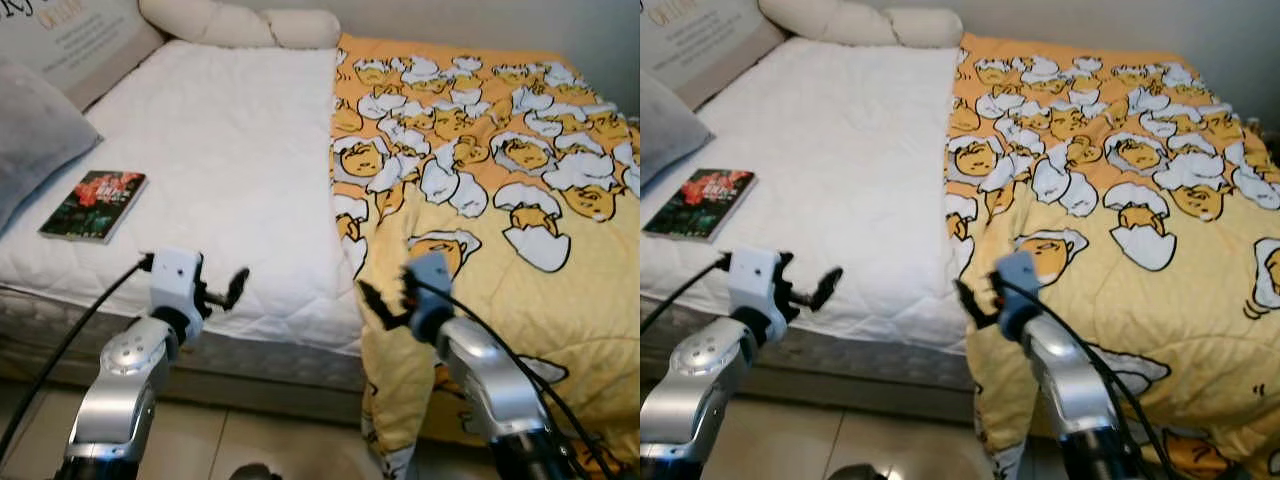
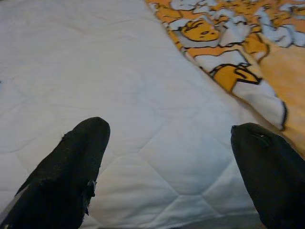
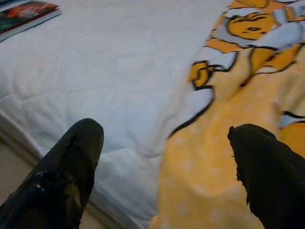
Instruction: Clean up the room
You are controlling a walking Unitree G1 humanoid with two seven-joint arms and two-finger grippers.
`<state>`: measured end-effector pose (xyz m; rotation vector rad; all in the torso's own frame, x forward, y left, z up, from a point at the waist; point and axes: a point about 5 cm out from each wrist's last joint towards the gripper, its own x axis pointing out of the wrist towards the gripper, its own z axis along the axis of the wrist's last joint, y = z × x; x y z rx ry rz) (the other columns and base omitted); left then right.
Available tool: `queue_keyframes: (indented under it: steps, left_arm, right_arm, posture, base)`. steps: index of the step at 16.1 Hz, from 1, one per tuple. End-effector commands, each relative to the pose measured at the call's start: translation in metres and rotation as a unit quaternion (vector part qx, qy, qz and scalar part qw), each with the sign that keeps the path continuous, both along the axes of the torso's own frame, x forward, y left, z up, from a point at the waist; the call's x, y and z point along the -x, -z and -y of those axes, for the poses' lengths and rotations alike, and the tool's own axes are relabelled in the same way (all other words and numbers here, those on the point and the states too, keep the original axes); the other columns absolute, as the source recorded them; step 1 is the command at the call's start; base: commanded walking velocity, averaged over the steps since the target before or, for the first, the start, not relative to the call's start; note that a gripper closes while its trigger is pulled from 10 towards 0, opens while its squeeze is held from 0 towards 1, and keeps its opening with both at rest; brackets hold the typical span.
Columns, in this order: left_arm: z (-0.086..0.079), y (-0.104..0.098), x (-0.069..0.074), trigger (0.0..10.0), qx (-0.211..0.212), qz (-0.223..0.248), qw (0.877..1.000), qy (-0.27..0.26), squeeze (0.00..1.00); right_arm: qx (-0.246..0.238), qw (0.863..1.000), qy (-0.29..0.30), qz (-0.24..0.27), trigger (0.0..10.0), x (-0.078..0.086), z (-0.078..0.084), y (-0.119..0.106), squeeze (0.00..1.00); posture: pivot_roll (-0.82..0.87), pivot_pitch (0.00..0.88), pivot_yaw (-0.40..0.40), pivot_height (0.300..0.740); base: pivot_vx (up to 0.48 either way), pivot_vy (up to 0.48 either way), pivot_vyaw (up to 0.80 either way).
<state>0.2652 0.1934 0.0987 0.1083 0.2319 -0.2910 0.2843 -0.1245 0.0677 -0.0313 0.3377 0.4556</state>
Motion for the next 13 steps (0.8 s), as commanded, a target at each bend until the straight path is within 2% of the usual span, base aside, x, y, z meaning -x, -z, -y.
queue_keyframes:
  steps: [1,2,3,4,5,7,8,10,13]
  left_arm:
    - [0.005,-0.001,0.001,10.0,-0.007,-0.007,0.999,0.032,0.41]
    - [0.008,0.001,0.003,10.0,-0.016,-0.018,0.998,0.063,0.41]
    - [0.01,0.001,0.004,10.0,-0.027,-0.027,0.995,0.096,0.4]
    - [0.011,0.0,0.005,10.0,-0.03,-0.03,0.993,0.108,0.4]
    - [0.013,-0.001,0.008,10.0,-0.04,-0.039,0.989,0.138,0.39]
    - [0.013,-0.005,0.013,10.0,-0.056,-0.051,0.981,0.177,0.38]
    - [0.013,-0.005,0.013,10.0,-0.056,-0.051,0.981,0.177,0.38]
    - [0.009,-0.009,0.023,10.0,-0.064,-0.068,0.975,0.203,0.37]
    - [0.009,-0.011,0.037,10.0,-0.068,-0.088,0.968,0.223,0.37]
  right_arm:
    - [0.016,1.0,-0.003,-0.026,10.0,-0.002,0.003,0.007,1.0]
    - [0.043,0.998,-0.007,-0.045,10.0,-0.008,0.001,0.013,0.75]
    - [0.069,0.996,-0.003,-0.059,10.0,-0.017,0.0,0.018,0.0]
    - [0.081,0.995,0.002,-0.059,10.0,-0.021,0.0,0.019,0.0]
    - [0.114,0.991,0.0,-0.063,10.0,-0.031,-0.002,0.021,0.0]
    - [0.149,0.986,-0.025,-0.071,10.0,-0.042,-0.016,0.024,0.0]
    - [0.149,0.986,-0.025,-0.071,10.0,-0.042,-0.016,0.024,0.0]
    - [0.231,0.971,-0.009,-0.057,10.0,-0.052,-0.021,0.027,0.0]
    - [0.241,0.969,0.006,-0.057,10.0,-0.053,-0.026,0.029,0.0]
  posture:
    - [0.05,0.0,-0.017,0.74]
    - [0.06,0.0,-0.022,0.74]
    - [0.07,0.0,-0.031,0.74]
    - [0.08,0.0,-0.038,0.74]
    - [0.09,0.0,-0.049,0.74]
    - [0.13,0.0,-0.07,0.74]
    - [0.13,0.0,-0.07,0.74]
    - [0.14,0.0,-0.054,0.74]
    - [0.16,0.0,-0.057,0.74]
  base:
    - [0.0,0.0,0.0]
    - [0.0,0.0,0.0]
    - [0.0,0.0,0.0]
    - [0.0,0.0,0.0]
    - [0.0,0.0,0.0]
    - [0.0,0.0,0.0]
    - [0.0,0.0,0.0]
    - [0.0,0.0,0.0]
    - [0.0,0.0,0.0]
